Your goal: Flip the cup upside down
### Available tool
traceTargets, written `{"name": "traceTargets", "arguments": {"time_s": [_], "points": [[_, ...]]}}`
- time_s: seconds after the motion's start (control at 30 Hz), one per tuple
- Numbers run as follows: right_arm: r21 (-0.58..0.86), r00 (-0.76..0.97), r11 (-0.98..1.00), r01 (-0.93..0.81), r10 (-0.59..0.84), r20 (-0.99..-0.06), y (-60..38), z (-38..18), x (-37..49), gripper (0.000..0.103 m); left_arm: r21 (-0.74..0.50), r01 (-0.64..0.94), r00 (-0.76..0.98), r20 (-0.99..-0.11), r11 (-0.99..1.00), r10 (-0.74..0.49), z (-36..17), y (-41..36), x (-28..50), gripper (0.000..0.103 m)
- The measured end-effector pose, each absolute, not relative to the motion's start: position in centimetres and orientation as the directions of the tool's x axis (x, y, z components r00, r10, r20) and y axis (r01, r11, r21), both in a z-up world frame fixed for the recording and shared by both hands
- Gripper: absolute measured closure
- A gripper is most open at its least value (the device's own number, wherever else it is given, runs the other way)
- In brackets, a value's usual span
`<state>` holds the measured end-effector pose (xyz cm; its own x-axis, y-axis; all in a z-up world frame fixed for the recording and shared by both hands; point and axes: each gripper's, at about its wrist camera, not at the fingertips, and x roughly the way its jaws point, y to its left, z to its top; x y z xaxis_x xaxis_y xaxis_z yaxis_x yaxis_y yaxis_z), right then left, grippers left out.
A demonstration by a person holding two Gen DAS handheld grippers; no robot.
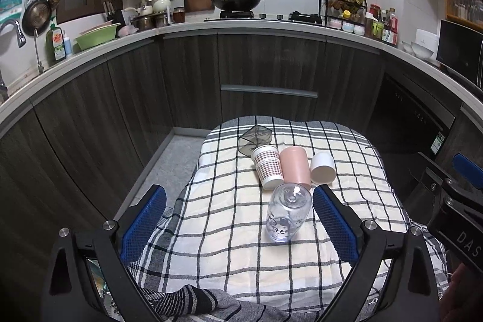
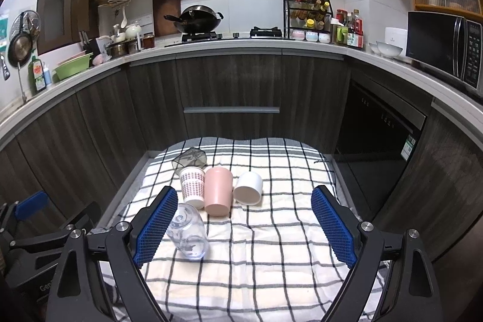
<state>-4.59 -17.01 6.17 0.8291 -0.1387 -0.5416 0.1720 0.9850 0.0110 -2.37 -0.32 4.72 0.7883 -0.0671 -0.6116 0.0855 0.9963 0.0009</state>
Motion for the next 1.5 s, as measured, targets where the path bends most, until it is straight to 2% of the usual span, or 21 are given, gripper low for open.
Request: {"name": "traceTargets", "arguments": {"time_s": [1.5], "points": [[0.022,0.826,0.985,0.172,-0.132,-0.548,-16.81,6.08,-4.5,0.012,-0.002,0.075,0.783,-0.619,0.997,-0.06,4.51,-0.22,-2.15,0.003]]}}
